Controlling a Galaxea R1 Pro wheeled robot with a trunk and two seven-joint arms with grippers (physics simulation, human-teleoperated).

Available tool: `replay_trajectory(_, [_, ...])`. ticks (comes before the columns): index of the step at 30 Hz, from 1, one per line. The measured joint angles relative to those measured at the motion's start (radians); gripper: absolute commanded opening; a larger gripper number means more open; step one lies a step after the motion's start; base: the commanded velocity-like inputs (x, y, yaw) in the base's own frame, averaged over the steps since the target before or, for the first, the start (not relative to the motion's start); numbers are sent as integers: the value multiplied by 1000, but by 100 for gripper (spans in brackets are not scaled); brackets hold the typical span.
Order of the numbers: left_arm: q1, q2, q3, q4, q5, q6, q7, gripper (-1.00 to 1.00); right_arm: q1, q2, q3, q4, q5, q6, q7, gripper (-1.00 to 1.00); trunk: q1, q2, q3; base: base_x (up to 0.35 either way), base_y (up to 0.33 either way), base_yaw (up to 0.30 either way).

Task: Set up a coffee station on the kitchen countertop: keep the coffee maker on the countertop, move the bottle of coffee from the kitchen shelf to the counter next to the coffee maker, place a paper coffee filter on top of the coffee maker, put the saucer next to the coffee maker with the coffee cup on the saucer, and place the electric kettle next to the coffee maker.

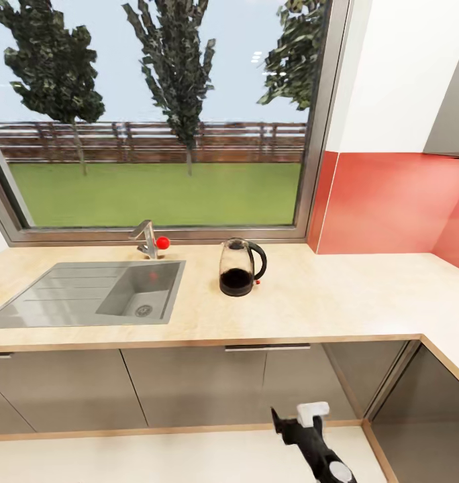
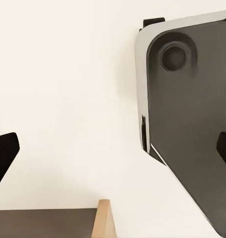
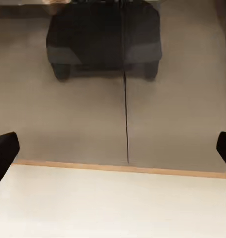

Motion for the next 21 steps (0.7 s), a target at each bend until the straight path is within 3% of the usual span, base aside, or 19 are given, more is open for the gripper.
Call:
replay_trajectory(3, [0,1,2,0,1,1,1,100,0,39,0,-140,-1,4,-1,100,0,0,0,0,0,0])
replay_trajectory(4, [0,3,9,0,3,3,1,100,0,62,1,-261,-2,48,-2,100,0,0,0,0,0,0])
replay_trajectory(7, [0,2,33,-1,9,3,1,100,0,68,1,-386,-3,116,-2,100,0,0,0,0,0,0])
replay_trajectory(10, [0,1,52,-1,11,3,2,100,-1,84,1,-572,-5,206,-2,100,0,0,0,0,0,0])
replay_trajectory(15, [2,2,51,1,7,11,1,100,-13,103,3,-625,-5,214,-2,100,0,0,0,0,0,0])
replay_trajectory(21, [14,1,50,2,8,15,25,100,-151,99,4,-530,-3,214,3,100,0,0,0,55,0,0])
